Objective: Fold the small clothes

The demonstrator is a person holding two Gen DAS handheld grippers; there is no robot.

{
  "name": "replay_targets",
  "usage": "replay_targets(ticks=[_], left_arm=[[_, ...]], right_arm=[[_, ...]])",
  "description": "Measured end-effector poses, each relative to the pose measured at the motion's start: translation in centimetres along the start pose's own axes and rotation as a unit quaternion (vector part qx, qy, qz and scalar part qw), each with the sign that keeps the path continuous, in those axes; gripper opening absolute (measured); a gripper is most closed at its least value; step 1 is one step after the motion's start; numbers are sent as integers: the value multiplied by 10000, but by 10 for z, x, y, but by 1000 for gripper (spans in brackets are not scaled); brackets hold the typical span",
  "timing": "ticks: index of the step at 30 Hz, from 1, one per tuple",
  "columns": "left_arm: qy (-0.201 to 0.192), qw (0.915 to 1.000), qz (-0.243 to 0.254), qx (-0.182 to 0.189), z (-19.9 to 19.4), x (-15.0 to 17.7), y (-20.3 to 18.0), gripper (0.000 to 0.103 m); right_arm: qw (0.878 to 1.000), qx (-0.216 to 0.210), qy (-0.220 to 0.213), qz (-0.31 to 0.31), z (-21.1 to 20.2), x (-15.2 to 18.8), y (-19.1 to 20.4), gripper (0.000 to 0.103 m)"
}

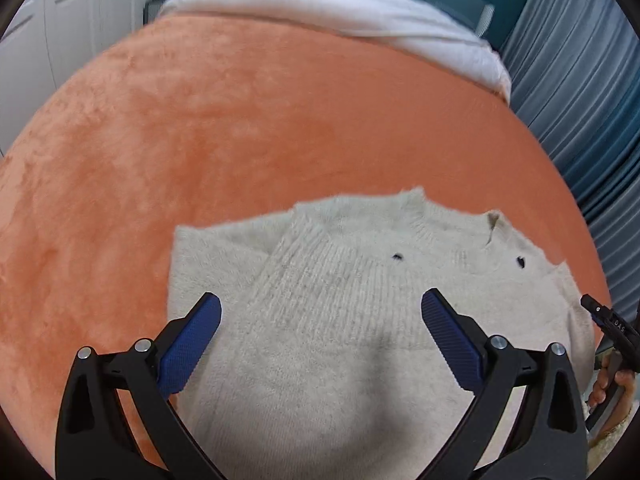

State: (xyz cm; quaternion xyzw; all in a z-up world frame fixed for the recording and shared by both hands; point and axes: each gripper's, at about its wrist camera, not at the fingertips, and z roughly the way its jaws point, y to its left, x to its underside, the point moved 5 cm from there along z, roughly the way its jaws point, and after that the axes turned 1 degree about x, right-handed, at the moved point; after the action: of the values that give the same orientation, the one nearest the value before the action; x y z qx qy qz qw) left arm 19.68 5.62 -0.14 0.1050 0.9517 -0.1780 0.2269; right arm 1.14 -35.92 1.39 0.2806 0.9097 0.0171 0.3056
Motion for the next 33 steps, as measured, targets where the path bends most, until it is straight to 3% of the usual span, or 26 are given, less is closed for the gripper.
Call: replay_targets(ticks=[2, 4, 5, 6, 7, 8, 9, 12, 15, 17, 19, 20, 22, 24, 26, 27, 29, 31, 33], left_arm=[[184, 9997, -147, 119, 10, 3, 2, 96], [263, 9993, -174, 209, 15, 7, 2, 77], [347, 9990, -184, 226, 17, 10, 3, 53], [398, 9987, -241, 194, 18, 13, 5, 41], [372, 9986, -293, 253, 15, 14, 6, 34], [356, 9977, -385, 420, 11, 14, 7, 14], [333, 9956, -536, 699, 3, 15, 8, 11], [-165, 9907, -722, 1139, -41, 8, 8, 11], [-834, 9826, -672, 1520, -108, -6, 0, 11], [-1260, 9769, -586, 1626, -146, -18, -3, 11], [-1551, 9731, -564, 1604, -166, -34, -2, 11], [-1602, 9737, -521, 1533, -167, -42, -1, 11], [-1471, 9800, -387, 1281, -144, -50, 2, 12], [-889, 9907, -364, 966, -87, -44, 6, 12], [-242, 9962, -494, 680, -33, -23, 16, 12], [-29, 9968, -564, 568, -15, -12, 19, 11], [45, 9967, -622, 513, -6, -1, 21, 11], [-188, 9964, -597, 568, -21, -7, 19, 11], [-424, 9956, -601, 582, -34, -20, 19, 11]], right_arm=[[9998, 91, 56, -193, 7, 2, 10, 63], [9988, 180, 118, -441, 9, 7, 18, 60], [9978, 270, 130, -590, 11, 9, 22, 46], [9966, 357, 156, -727, 13, 12, 25, 34], [9949, 450, 236, -872, 14, 15, 28, 8], [9948, 408, 225, -906, 12, 17, 30, 8], [9955, 288, 149, -888, 7, 17, 32, 8], [9956, -473, -453, -676, -44, 6, 40, 7], [9737, -1675, -1504, -348, -130, -16, 40, 7], [9577, -1970, -2077, -285, -171, -30, 36, 7], [9523, -1954, -2340, -121, -184, -45, 25, 7], [9550, -1849, -2319, -95, -177, -51, 22, 7], [9716, -1219, -2020, -190, -137, -56, 15, 7], [9929, -661, -989, -82, -56, -44, 4, 7], [9973, -593, -121, 407, 4, -22, -12, 7], [9962, -619, 42, 613, 16, -15, -18, 7], [9921, -896, -174, 862, 5, -16, -19, 7], [9868, -1276, -602, 791, -24, -29, -10, 7], [9849, -1364, -920, 531, -43, -41, -2, 7]])
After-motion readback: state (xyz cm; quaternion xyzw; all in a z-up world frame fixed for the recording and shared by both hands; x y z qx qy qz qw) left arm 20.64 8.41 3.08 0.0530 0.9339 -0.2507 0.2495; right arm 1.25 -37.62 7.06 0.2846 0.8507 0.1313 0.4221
